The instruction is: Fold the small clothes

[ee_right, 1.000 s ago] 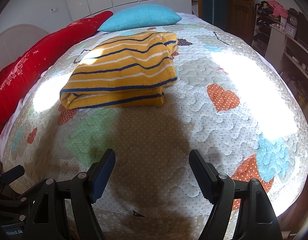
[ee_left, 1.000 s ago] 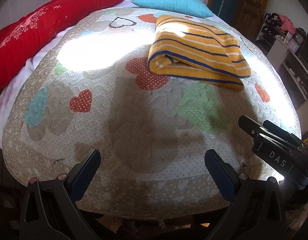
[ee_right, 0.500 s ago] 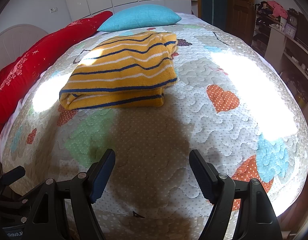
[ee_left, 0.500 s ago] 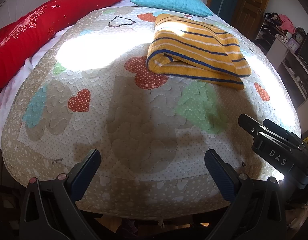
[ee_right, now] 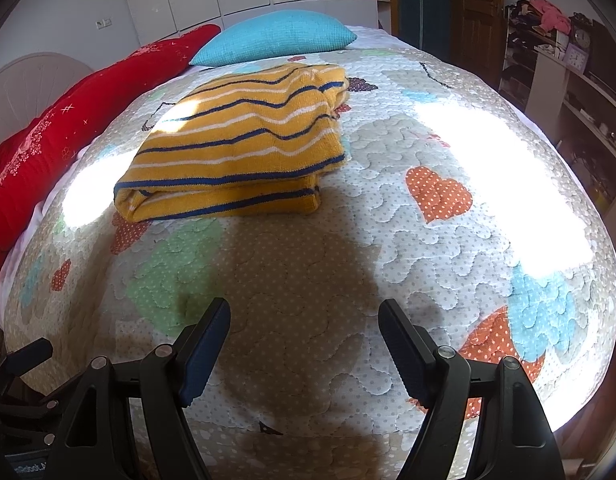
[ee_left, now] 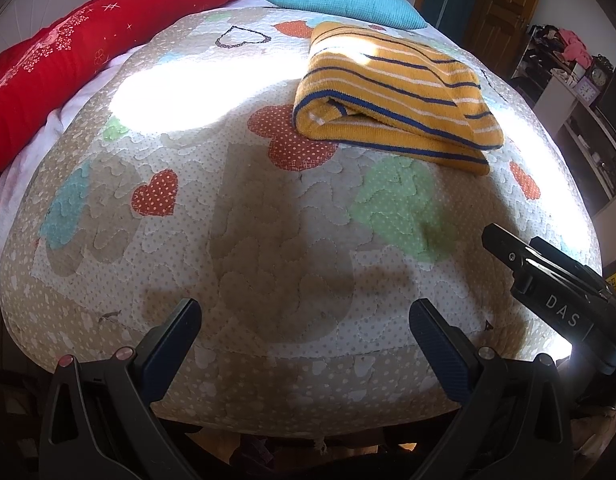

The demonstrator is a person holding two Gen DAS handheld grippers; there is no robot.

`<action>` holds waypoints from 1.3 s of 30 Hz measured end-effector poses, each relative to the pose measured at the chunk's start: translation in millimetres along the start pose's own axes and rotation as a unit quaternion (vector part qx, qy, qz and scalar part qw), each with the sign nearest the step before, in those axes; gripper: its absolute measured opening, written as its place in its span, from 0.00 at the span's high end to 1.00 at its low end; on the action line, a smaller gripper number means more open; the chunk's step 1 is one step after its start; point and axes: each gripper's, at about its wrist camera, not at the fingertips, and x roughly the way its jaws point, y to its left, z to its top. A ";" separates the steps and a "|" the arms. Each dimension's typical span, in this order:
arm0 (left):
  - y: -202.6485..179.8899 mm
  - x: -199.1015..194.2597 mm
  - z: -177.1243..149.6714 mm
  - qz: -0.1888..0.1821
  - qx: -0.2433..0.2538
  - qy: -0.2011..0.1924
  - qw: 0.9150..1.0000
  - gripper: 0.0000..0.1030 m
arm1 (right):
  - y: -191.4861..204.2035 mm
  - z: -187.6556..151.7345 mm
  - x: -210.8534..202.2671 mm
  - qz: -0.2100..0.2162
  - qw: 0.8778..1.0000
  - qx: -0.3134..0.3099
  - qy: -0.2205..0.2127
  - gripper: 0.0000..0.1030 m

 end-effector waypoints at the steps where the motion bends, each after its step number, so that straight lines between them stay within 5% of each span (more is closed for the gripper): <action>1: -0.3 0.2 -0.5 0.000 -0.001 0.001 1.000 0.00 | -0.4 0.0 0.5 0.001 1.000 0.000 0.001 0.21; 39: 6.7 5.9 -1.8 -0.005 -0.008 0.014 1.000 0.00 | 6.3 -3.9 1.4 0.003 1.000 -0.004 -0.002 0.20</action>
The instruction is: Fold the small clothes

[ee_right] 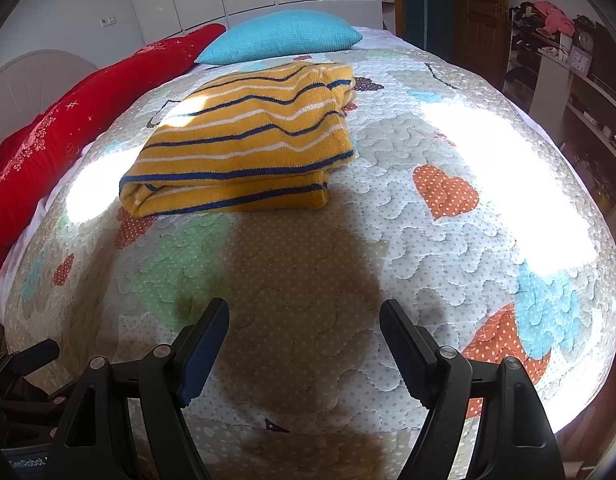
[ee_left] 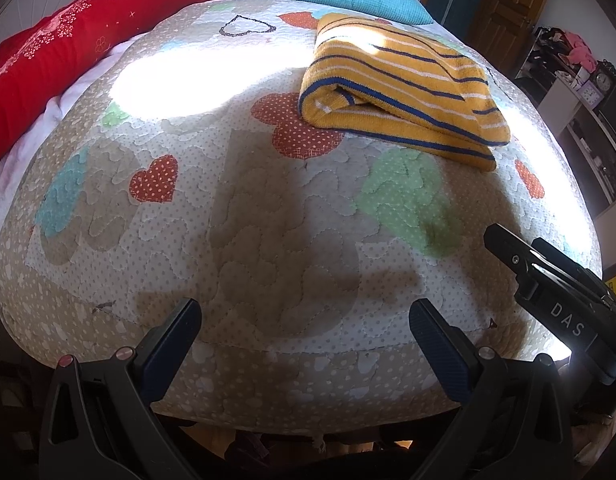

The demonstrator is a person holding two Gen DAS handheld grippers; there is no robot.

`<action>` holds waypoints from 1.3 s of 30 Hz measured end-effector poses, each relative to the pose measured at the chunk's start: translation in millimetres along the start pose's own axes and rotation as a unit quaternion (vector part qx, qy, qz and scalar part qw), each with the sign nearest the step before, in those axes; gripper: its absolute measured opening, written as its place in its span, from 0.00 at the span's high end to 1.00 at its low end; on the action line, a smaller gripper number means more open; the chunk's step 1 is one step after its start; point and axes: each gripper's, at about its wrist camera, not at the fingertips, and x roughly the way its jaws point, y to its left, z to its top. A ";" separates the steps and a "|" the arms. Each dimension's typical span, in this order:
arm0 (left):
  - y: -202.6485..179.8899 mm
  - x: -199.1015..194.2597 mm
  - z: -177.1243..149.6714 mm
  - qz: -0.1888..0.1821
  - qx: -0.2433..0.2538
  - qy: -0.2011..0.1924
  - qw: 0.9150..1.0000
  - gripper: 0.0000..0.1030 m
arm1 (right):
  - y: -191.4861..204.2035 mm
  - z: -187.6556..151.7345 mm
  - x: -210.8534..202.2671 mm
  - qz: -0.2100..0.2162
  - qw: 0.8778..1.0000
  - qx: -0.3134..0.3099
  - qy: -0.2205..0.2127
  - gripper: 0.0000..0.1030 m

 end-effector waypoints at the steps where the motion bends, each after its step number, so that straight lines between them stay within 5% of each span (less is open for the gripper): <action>1: 0.0 0.0 -0.1 0.000 0.000 0.000 1.000 0.00 | -0.4 0.0 0.0 0.000 1.000 0.000 0.000 0.20; 39: 11.1 9.2 0.6 0.008 -0.007 -0.001 1.000 0.00 | 10.2 3.2 1.4 0.017 1.000 -0.011 -0.015 0.18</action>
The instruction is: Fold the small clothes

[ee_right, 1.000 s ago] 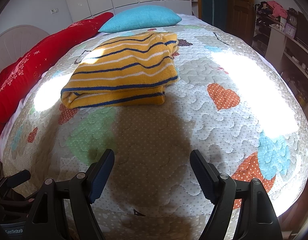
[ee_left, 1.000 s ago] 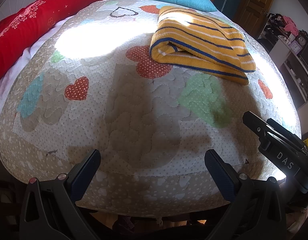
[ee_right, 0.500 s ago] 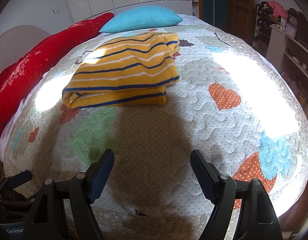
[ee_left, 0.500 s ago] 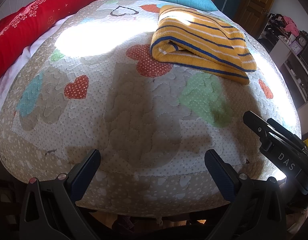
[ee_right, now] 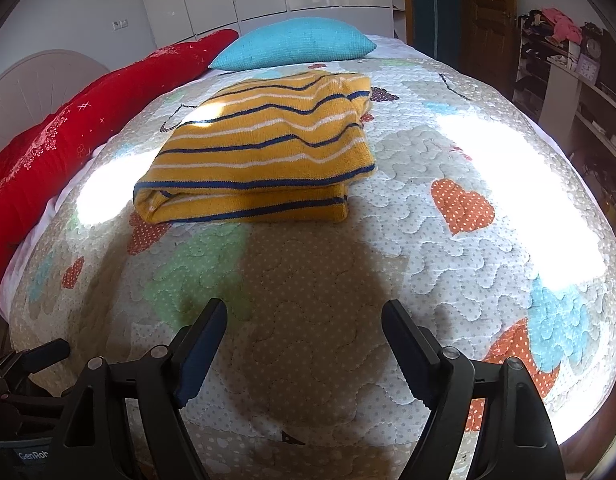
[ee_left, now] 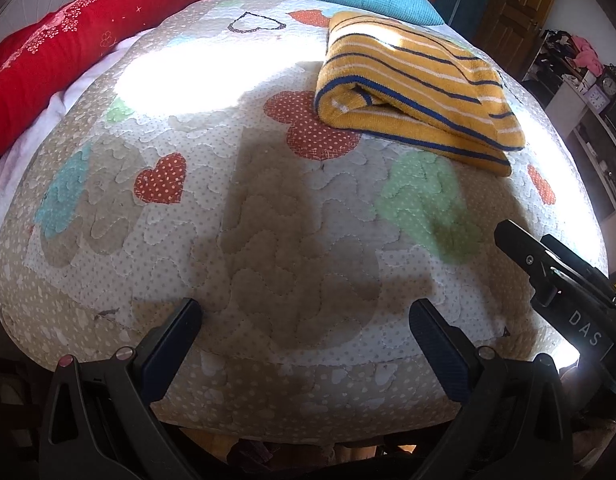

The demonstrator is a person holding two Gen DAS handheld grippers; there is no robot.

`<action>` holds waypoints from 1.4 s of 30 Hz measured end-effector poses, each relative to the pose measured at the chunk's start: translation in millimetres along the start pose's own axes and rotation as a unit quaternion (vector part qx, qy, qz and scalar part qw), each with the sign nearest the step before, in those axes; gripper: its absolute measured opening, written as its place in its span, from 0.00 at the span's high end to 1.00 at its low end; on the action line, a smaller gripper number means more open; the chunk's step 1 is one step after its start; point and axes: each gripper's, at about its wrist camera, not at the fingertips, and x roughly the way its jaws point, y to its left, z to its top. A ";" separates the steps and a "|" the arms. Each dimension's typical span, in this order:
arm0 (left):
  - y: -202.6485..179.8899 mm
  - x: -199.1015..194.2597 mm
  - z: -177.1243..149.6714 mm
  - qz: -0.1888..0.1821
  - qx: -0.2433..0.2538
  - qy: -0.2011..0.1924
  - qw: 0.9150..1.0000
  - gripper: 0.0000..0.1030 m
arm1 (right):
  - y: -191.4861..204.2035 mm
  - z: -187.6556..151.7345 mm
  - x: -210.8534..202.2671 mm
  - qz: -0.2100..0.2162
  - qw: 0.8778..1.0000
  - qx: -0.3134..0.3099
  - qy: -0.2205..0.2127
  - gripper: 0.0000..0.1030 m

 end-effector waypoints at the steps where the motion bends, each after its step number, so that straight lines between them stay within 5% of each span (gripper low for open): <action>1: 0.1 0.4 -0.6 0.001 0.001 -0.001 1.000 0.00 | 0.2 0.3 1.3 0.002 1.000 0.001 0.000 0.18; 16: -9.3 6.1 25.8 0.018 0.013 -0.016 1.000 0.00 | -10.6 18.9 7.6 0.014 0.999 0.013 -0.027 0.18; 33: -37.4 -12.6 50.0 0.076 0.079 -0.090 0.990 0.00 | -34.7 33.8 4.0 0.000 0.998 0.033 -0.055 0.16; 42: -52.1 3.0 52.5 0.051 0.092 -0.061 0.993 0.00 | -48.9 34.4 1.0 -0.004 0.997 0.046 -0.062 0.16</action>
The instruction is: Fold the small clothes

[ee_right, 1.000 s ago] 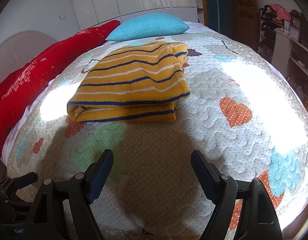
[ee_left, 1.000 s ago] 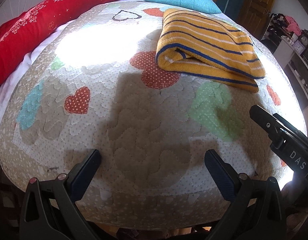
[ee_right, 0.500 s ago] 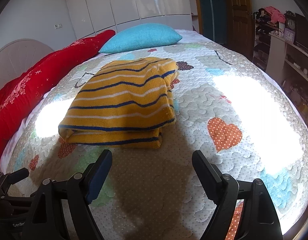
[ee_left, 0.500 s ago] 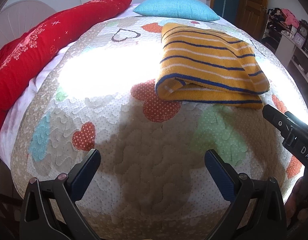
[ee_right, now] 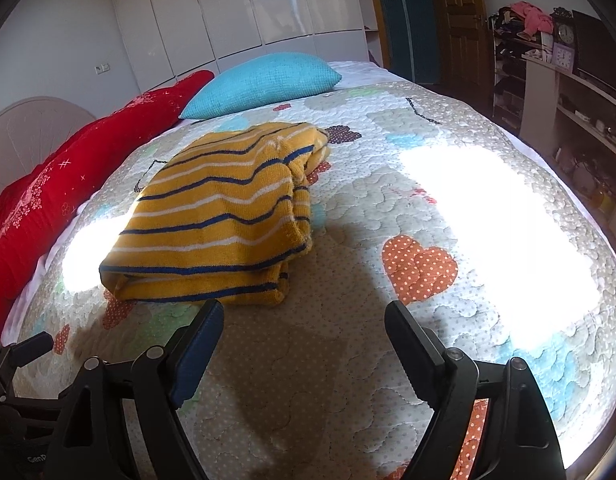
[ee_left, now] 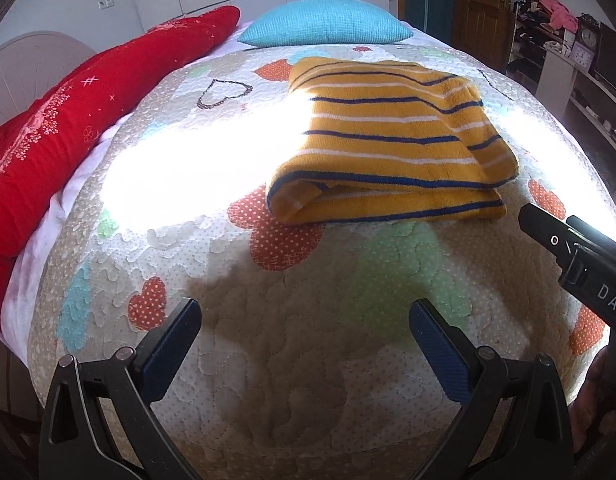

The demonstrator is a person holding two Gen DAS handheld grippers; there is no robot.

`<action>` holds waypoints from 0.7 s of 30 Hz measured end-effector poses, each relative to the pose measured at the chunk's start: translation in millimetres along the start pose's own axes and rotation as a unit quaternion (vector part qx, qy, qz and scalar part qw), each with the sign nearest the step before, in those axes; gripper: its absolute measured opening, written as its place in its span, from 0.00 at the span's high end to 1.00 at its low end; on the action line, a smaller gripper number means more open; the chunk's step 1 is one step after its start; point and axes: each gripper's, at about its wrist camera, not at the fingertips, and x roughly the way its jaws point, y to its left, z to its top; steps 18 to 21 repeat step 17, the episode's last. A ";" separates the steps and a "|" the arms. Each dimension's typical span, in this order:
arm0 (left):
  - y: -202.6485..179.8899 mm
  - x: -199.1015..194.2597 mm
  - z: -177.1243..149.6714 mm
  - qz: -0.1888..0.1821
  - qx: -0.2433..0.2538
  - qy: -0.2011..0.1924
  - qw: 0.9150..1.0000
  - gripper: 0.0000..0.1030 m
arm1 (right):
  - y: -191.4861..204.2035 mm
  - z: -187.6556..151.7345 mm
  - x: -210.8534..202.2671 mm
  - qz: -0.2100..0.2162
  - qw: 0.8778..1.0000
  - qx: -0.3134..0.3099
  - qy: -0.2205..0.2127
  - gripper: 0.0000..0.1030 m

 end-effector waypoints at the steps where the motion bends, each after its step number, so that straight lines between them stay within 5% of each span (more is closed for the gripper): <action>1: 0.3 2.9 0.7 -0.004 -0.002 0.005 1.000 0.00 | 0.7 0.0 0.2 0.000 1.000 -0.002 0.000 0.16; 21: 47.0 22.7 22.3 -0.043 -0.069 0.005 0.997 0.00 | 34.5 11.4 9.6 0.013 0.999 -0.044 0.009 0.16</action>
